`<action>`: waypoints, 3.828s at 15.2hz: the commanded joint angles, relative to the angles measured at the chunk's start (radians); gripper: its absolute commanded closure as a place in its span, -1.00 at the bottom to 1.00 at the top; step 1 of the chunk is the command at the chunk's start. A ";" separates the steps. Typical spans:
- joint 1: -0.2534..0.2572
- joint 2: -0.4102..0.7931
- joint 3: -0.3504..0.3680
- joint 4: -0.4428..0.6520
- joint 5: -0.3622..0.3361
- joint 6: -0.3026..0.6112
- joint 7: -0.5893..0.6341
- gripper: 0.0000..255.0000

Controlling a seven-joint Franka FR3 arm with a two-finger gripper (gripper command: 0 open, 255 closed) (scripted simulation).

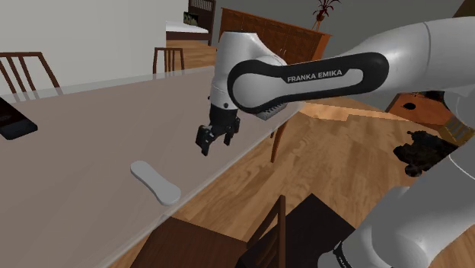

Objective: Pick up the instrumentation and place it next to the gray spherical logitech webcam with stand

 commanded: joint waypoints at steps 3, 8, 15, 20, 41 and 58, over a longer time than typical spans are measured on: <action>0.030 0.149 0.040 0.102 -0.069 0.027 0.075 -1.00; 0.093 0.350 0.060 0.274 -0.170 0.021 0.161 -1.00; 0.224 0.641 0.047 0.585 -0.290 -0.043 0.236 -1.00; 0.226 0.664 0.038 0.551 -0.300 0.012 0.243 -1.00; 0.227 0.677 0.034 0.537 -0.307 0.039 0.248 1.00; 0.225 0.605 0.056 0.659 -0.270 -0.149 0.221 1.00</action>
